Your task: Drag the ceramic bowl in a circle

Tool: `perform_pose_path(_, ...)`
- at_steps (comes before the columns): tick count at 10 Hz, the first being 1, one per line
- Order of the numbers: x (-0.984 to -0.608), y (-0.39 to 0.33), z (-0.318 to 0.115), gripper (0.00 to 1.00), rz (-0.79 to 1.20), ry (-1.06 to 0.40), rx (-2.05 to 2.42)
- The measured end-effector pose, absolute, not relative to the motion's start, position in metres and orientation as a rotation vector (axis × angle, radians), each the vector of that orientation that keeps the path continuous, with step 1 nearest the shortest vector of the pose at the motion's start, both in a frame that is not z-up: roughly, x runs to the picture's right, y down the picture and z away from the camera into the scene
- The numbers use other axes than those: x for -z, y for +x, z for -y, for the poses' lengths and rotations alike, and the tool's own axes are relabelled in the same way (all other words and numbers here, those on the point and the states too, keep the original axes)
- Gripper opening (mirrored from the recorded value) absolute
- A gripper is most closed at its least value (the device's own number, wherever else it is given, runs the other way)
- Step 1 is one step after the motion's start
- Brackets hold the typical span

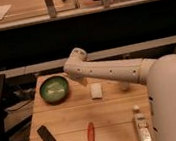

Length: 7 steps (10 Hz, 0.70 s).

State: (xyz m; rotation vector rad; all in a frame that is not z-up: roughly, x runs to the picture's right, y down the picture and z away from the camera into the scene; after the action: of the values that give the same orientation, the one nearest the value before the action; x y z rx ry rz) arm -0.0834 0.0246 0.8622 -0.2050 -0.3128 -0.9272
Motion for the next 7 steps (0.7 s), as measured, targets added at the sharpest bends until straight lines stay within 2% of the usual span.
perform_pose_path(7,-0.891,-0.096,-0.039,0.8,0.356,-0.201,0.971)
